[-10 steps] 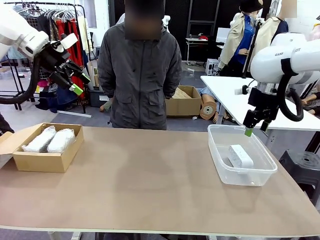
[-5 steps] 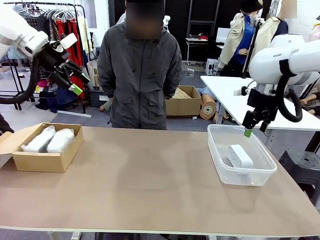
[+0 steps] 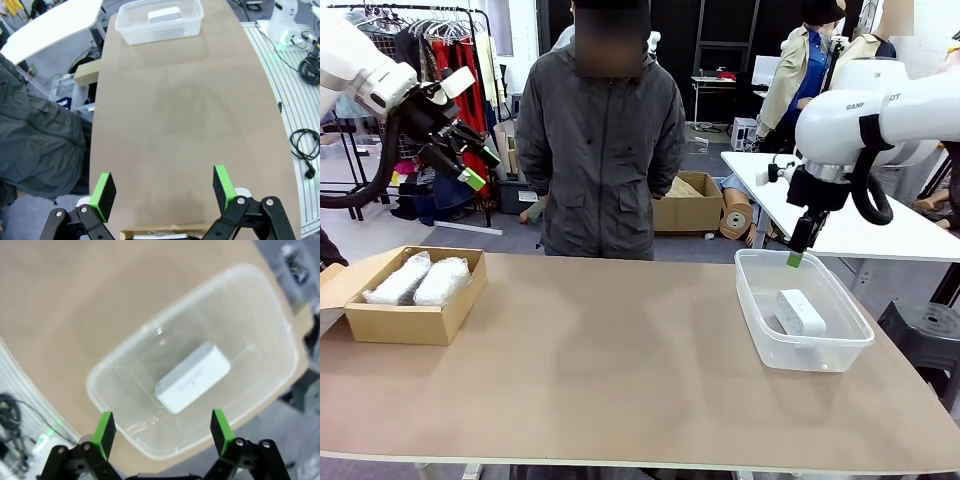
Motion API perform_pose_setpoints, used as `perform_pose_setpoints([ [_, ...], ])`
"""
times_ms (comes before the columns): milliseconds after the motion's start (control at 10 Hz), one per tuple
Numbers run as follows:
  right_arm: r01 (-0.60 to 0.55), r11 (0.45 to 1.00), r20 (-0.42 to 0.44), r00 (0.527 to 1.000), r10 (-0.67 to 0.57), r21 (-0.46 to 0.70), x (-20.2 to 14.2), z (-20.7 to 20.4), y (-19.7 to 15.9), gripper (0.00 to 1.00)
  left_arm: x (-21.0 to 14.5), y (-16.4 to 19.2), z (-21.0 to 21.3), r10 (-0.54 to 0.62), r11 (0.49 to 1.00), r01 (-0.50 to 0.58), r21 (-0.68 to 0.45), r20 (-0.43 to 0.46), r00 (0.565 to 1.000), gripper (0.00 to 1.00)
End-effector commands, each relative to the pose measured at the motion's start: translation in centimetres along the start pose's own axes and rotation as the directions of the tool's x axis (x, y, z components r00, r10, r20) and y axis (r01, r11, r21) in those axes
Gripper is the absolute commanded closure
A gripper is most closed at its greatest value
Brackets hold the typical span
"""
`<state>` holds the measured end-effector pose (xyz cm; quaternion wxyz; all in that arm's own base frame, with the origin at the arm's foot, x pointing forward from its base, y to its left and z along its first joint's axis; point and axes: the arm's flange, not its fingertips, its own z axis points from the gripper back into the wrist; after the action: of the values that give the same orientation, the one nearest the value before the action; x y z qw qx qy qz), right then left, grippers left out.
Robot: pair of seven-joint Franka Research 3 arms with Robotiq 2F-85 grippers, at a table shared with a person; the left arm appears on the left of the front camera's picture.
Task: Separate and place wrapped and unwrapped clocks.
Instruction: If the picked Digital clock is wrapped, place it in the Package Box ; if not, place it in the Organizing box.
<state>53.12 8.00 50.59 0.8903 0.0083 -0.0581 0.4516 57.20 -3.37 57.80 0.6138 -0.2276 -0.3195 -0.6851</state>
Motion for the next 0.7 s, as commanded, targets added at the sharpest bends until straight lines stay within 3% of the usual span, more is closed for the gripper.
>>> perform_pose_setpoints([
  [0,-0.167,0.985,0.117,0.980,0.161,0.038,-0.4,3.0,0.8,0.00,0.0,-0.1,0.2,0.003,1.000,-0.003,-0.001,-0.014,1.000,0.00],
  [100,-0.249,0.969,0.187,0.952,0.244,0.003,0.4,4.4,1.4,0.00,0.0,-0.1,0.2,0.003,1.000,-0.003,-0.001,-0.014,1.000,0.00],
  [300,-0.465,0.883,0.233,0.854,0.465,-0.061,1.3,7.3,2.6,0.00,0.0,-0.1,0.2,0.003,1.000,-0.003,-0.001,-0.014,1.000,0.00],
  [500,-0.567,0.811,0.309,0.752,0.581,-0.144,1.3,9.9,3.2,0.00,0.0,-0.1,0.2,0.003,1.000,-0.003,-0.001,-0.014,1.000,0.00],
  [600,-0.566,0.800,0.387,0.704,0.595,-0.200,1.2,10.9,2.7,0.00,0.0,-0.1,0.2,0.003,1.000,-0.003,-0.001,-0.014,1.000,0.00],
])
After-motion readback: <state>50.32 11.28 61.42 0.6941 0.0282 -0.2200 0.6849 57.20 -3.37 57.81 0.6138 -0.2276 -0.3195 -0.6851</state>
